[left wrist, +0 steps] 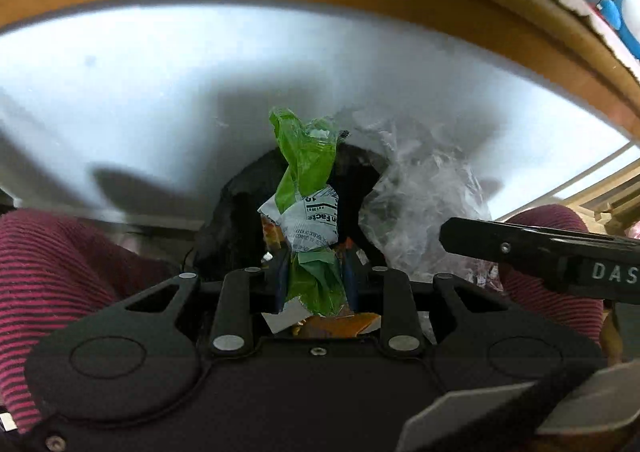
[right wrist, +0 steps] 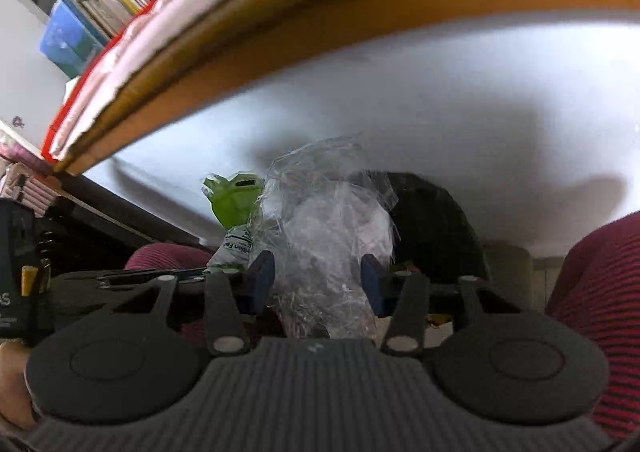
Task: Collect trash
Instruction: 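Carry both held items into the trash bin and open both tools, then move both open tools back over the bed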
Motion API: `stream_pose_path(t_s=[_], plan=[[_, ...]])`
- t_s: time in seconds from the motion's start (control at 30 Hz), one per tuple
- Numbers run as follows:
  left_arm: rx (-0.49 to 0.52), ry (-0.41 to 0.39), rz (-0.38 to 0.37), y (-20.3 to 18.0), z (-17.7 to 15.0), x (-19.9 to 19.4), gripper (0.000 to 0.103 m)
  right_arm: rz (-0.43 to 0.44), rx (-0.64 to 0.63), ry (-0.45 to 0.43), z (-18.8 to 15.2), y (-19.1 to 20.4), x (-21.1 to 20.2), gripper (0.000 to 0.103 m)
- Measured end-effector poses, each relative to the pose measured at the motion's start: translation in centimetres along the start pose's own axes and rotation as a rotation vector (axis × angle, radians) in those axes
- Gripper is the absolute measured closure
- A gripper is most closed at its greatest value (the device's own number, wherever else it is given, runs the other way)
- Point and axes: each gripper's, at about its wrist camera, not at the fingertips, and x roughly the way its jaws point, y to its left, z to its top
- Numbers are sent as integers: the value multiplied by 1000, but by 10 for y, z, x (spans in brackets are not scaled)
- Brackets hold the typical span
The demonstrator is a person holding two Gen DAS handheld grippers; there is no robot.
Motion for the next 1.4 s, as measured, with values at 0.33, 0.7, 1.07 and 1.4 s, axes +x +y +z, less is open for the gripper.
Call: stream_pose_path(t_s=[0.33,0.7,1.07,1.4], plan=[[-16,78,23,1,-2,22,75,-55,83,86,2,-16,30,49],[-23,95,37,-2,3,19,56,-52,88,87,4,-14,30,25],[-25,59,57,1,4,9,48,-46,38,45,7,-5,20,22],[7,-79,42,-2,21,-46,46,38,-188,-70,27,28,-31,19]])
